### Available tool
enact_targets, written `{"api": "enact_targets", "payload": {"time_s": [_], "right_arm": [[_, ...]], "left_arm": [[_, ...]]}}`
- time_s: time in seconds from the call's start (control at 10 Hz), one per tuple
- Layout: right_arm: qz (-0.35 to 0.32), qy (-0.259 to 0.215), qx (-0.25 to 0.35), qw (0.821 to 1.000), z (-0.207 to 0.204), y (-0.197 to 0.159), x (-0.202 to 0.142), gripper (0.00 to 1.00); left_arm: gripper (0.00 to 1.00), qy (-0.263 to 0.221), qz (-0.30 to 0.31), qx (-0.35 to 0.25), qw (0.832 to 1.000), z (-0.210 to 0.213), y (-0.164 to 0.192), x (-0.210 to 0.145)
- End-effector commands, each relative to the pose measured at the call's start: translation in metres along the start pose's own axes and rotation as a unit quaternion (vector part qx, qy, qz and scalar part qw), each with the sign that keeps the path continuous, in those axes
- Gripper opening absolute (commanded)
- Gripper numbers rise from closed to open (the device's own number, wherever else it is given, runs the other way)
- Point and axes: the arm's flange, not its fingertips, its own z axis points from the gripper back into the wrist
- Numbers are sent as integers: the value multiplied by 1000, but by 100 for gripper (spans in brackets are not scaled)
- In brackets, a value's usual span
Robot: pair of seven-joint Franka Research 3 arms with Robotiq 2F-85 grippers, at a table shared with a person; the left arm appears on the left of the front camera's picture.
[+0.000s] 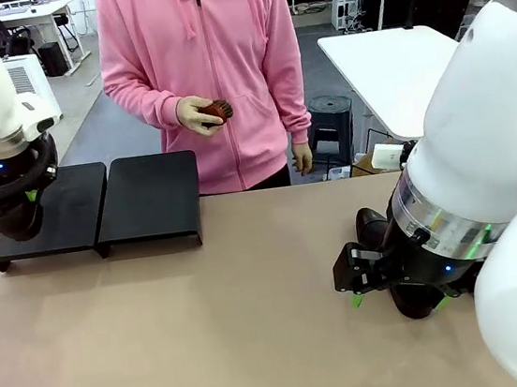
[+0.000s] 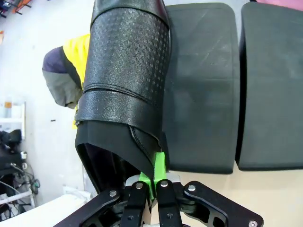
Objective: Organize the shoes by placing them on the stand.
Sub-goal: Place the Shoe from the middle of the table onto the Shoes Stand.
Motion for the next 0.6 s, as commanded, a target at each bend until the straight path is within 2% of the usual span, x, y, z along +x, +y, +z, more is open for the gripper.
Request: {"api": "enact_targets", "payload": {"time_s": [0.0, 0.2, 0.5], "right_arm": [[6, 7, 6, 1000, 1, 0, 1, 100], [6, 7, 6, 1000, 1, 0, 1, 100], [6, 7, 6, 1000, 1, 0, 1, 100]], "left_arm": [[0, -5, 11, 25, 1000, -13, 0, 6], [0, -3, 13, 22, 1000, -27, -4, 3], [0, -25, 26, 27, 999, -37, -3, 1]]}}
